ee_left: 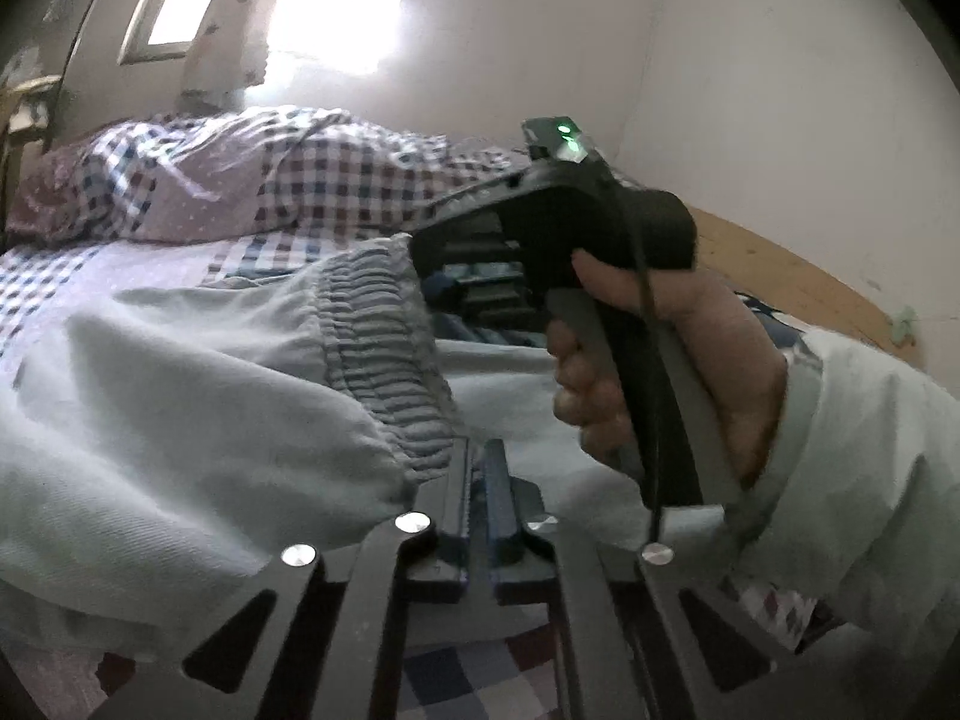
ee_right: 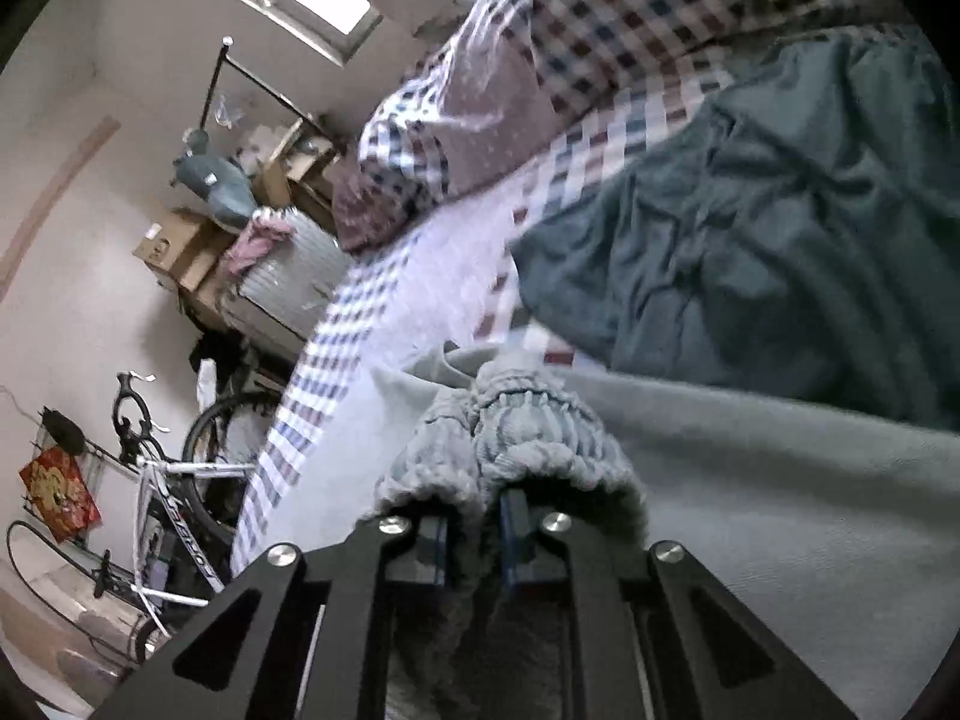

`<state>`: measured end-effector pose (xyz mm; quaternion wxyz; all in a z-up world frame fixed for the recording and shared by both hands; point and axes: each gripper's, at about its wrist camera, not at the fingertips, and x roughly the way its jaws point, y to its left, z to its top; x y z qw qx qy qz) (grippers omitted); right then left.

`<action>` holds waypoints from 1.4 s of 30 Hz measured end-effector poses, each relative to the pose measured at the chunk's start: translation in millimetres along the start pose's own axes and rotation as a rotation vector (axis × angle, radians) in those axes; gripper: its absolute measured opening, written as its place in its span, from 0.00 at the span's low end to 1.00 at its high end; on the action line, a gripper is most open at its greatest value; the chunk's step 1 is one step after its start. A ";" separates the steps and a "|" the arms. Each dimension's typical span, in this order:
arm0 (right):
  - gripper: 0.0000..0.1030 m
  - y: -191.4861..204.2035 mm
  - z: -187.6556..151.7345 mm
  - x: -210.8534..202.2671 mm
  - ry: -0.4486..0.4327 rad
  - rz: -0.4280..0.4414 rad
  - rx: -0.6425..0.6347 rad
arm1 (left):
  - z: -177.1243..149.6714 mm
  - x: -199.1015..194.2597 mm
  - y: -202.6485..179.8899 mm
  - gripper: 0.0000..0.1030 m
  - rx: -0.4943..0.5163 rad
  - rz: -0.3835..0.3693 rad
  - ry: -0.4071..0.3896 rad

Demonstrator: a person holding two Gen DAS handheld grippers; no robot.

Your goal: Fold clothes

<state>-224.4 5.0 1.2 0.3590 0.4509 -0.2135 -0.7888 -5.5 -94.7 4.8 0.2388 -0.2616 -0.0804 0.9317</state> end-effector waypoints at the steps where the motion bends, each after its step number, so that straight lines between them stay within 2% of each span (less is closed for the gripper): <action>1: 0.11 1.0 1.5 -2.8 0.001 0.000 0.000 | -1.8 4.3 -2.9 0.02 0.008 -0.014 0.017; 5: 0.11 -10.4 0.1 -3.6 0.021 -0.028 0.016 | -10.3 22.5 -11.4 0.02 0.029 -0.021 0.081; 10: 0.11 -18.8 1.9 -30.3 -0.036 -0.007 0.042 | -4.0 10.5 -16.0 0.04 0.044 -0.040 0.027; 16: 0.13 -52.3 -1.8 4.8 0.087 -0.116 0.077 | -6.9 24.3 -10.7 0.09 0.051 -0.009 0.091; 17: 0.15 -56.8 -1.9 7.2 0.099 -0.120 0.091 | -5.9 23.7 -11.9 0.14 0.057 -0.012 0.091; 19: 0.35 -60.2 0.0 2.1 0.102 -0.122 0.109 | -4.4 20.9 -11.6 0.29 0.065 -0.033 0.082; 21: 0.36 -57.5 1.2 -9.2 0.098 -0.143 0.104 | -3.0 15.2 -11.5 0.53 0.078 -0.047 0.057; 23: 0.41 -50.3 -0.4 -22.9 0.089 -0.180 0.084 | -0.9 8.3 -8.7 0.70 0.081 -0.052 0.032; 26: 0.46 -42.5 -7.6 -43.2 0.065 -0.247 0.054 | 4.1 -5.5 3.1 0.76 0.057 -0.034 -0.008; 28: 0.48 -40.8 -14.4 -60.3 0.035 -0.275 0.056 | 7.4 -14.8 10.9 0.77 0.042 -0.022 -0.034; 31: 0.48 -31.4 -25.0 -80.8 -0.005 -0.255 0.079 | 11.1 -28.9 26.3 0.77 -0.004 0.001 -0.065; 35: 0.48 4.0 -39.2 -85.1 -0.040 -0.151 0.049 | 14.6 -46.1 52.9 0.80 -0.128 -0.007 -0.106; 37: 0.48 22.8 -46.3 -86.0 -0.056 -0.095 0.030 | 12.9 -50.3 62.9 0.80 -0.181 -0.008 -0.100; 40: 0.43 48.7 -56.2 -66.7 -0.027 -0.056 -0.019 | 7.3 -37.5 84.7 0.79 -0.275 0.024 -0.032; 41: 0.38 54.0 -59.4 -58.0 -0.010 -0.055 -0.032 | 4.1 -31.5 91.8 0.67 -0.305 0.034 0.001; 42: 0.25 55.7 -62.5 -47.9 0.011 -0.061 -0.037 | 0.4 -25.2 98.7 0.44 -0.335 0.043 0.039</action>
